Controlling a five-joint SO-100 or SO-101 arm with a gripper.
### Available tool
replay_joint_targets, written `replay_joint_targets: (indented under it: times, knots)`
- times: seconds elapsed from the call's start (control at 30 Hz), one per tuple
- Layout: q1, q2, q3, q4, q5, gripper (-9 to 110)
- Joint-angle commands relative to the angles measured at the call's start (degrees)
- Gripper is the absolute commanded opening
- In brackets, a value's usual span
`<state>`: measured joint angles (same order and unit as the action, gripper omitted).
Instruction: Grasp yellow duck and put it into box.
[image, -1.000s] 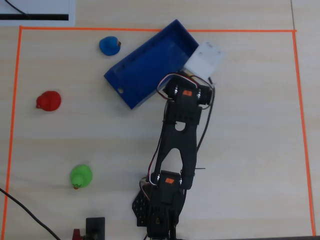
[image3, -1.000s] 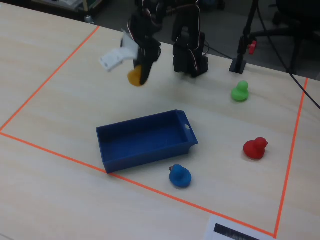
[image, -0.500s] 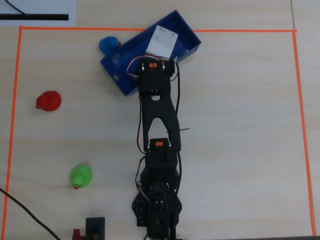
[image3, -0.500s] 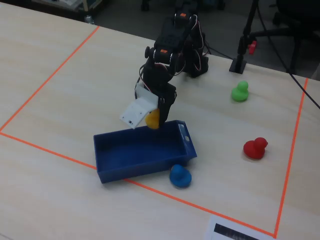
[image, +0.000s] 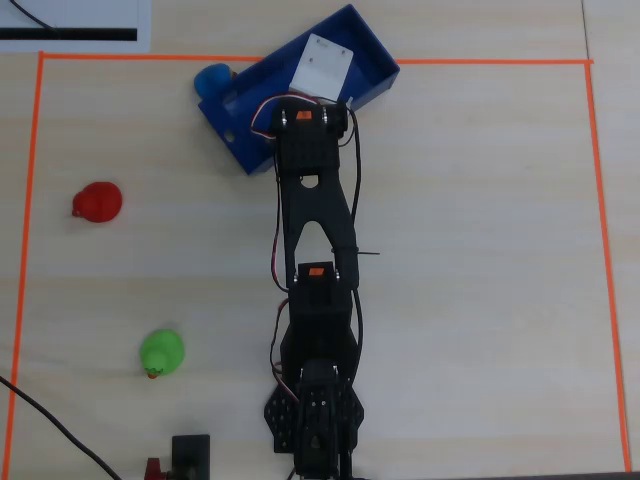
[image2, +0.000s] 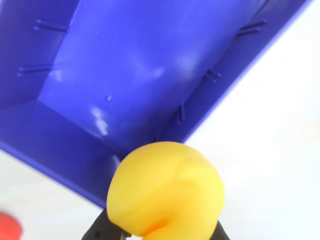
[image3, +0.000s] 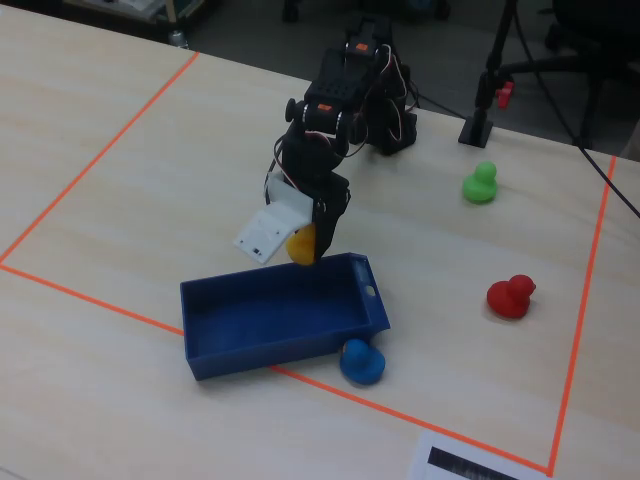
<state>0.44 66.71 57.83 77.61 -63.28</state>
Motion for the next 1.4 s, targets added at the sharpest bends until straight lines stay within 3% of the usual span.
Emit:
replay_joint_targets:
  times: [0.0, 0.57, 0.67, 1.0, 1.13, 1.23, 1.27, 1.37]
  knots:
    - [1.85, 4.66, -5.01, 3.16, 0.79, 0]
    - [-1.93, -8.88, -12.39, -3.87, -1.05, 0]
    - [-1.58, -11.43, -13.45, -4.75, -3.16, 18]
    - [1.41, -7.29, -16.17, -3.52, -5.8, 33]
    - [2.11, -3.69, -19.07, -4.48, -5.36, 30]
    - [3.78, 4.66, -19.51, -4.57, -2.81, 10]
    - [4.75, 8.88, -17.31, -4.83, -1.49, 1]
    - [8.44, 25.93, 0.88, -3.87, 0.35, 0]
